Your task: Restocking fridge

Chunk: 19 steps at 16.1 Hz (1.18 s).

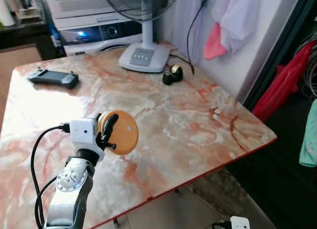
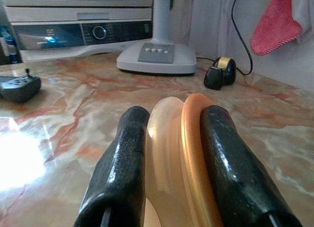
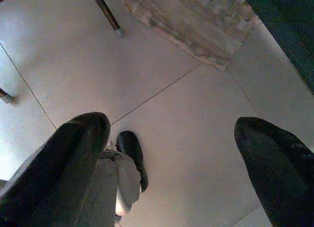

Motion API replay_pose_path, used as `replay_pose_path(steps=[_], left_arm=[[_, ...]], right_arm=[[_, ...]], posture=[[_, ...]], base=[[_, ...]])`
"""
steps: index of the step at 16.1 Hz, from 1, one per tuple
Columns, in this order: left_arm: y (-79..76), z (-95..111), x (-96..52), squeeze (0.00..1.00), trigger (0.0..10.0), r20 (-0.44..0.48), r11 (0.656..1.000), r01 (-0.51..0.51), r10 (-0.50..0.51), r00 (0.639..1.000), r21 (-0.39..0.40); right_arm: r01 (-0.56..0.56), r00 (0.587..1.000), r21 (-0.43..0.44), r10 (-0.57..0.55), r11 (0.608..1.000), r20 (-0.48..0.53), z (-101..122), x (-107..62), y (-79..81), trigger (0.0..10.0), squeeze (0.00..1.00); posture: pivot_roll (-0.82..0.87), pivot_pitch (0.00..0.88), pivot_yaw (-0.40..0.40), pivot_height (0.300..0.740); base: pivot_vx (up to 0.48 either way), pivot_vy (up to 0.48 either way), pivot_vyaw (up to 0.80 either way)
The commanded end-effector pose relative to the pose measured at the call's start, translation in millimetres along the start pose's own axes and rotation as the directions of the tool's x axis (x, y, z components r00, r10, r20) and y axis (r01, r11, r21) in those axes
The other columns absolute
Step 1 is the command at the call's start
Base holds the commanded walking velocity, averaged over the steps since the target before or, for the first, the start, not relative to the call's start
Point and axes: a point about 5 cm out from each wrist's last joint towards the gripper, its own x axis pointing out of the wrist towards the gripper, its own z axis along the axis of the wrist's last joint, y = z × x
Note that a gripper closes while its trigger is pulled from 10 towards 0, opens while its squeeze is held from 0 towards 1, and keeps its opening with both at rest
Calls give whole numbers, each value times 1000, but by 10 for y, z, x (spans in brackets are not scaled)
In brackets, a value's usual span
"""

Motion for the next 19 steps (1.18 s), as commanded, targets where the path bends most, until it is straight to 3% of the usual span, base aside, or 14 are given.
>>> replay_pose_path(steps=[1, 7, 12, 19], left_arm=[[-54, 89, 20, 0, 10000, 31, 1000, 20, -21, 999, 15], [-38, 147, 38, 0, 10000, 51, 1000, 13, -13, 999, 6], [-50, 156, 47, 0, 10000, 57, 1000, 8, -8, 998, -3], [-60, 169, 52, 0, 10000, 62, 999, 11, -9, 998, -32]], right_arm=[[3, 1000, -4, -3, 1000, -3, -13, -6, -19, 10000, 0], [1, 1000, -6, -1, 1000, -3, -15, -6, -14, 10000, 0], [2, 1000, -9, -2, 1000, -4, -11, -5, -18, 10000, 0], [-1, 1000, -13, 1, 1000, 0, 6, -1, -17, 10000, 0]], posture=[[91, 0, -25, 740], [89, 7, -24, 740], [89, 12, -27, 740], [87, 16, -28, 740]], base=[[0, 0, -788], [0, 0, -788], [0, -360, -788], [0, 0, -788]])
